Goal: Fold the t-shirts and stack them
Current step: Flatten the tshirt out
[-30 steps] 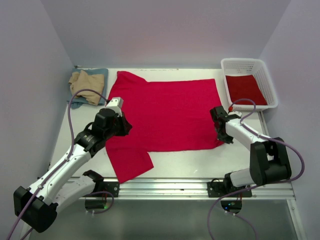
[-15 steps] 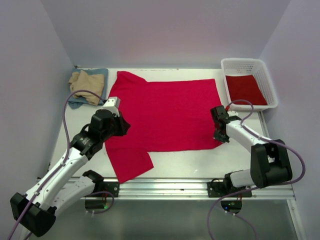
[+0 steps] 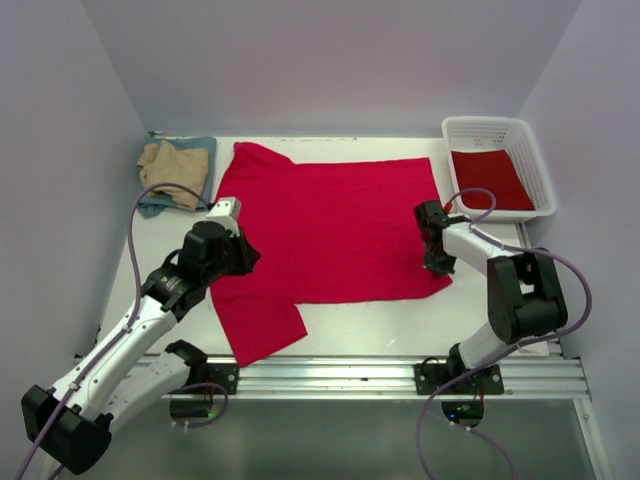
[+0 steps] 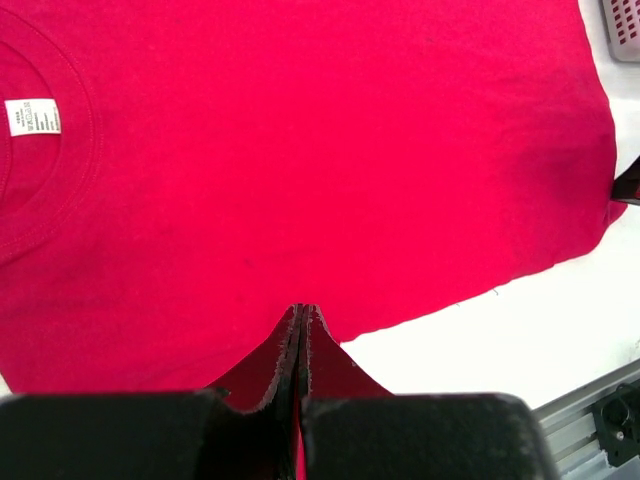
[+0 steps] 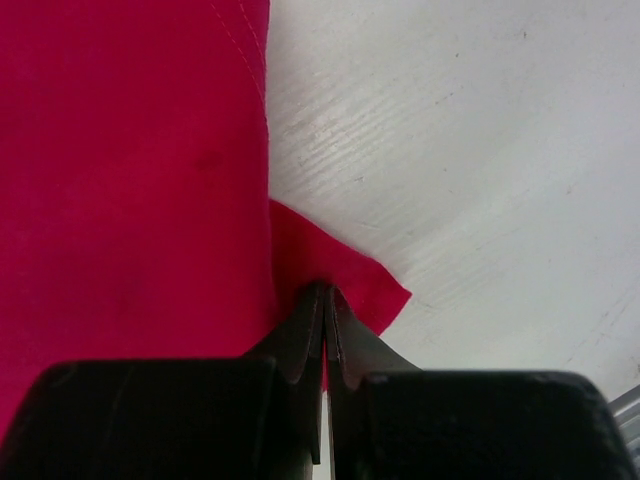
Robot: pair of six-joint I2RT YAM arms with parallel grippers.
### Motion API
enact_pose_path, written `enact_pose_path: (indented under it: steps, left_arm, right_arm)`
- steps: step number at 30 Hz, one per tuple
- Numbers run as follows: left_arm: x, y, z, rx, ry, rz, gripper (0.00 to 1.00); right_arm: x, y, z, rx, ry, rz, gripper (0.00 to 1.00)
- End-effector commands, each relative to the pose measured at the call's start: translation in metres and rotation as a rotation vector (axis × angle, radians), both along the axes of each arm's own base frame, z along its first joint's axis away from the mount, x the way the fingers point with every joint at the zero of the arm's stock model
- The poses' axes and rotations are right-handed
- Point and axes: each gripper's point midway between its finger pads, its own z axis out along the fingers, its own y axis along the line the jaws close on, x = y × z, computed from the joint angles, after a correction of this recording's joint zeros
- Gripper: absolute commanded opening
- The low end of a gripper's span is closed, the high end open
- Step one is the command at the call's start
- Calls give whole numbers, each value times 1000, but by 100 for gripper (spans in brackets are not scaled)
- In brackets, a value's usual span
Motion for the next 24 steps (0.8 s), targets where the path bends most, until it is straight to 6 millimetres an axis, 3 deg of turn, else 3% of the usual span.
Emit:
enact_pose_path:
  steps: [1,8,12,15,24]
  left_arm:
    - [-4,3,11,-18,-29,11,0]
    - [-8,5,23,-24,-60,0,0]
    - [-8,4,32,-30,-77,-11,0]
    - [-9,6,38,-28,-91,-7,0]
    - [-12,12,34,-15,-91,9,0]
  right_arm:
    - [-6,-1,3,-3,47,-16,0]
    - [-37,-6,41,17,21,-68,0]
    - [-55,-6,50,25,57,-72,0]
    - [-60,-6,44,23,104,-50,0]
    - [-24,0,22,20,105,-14,0]
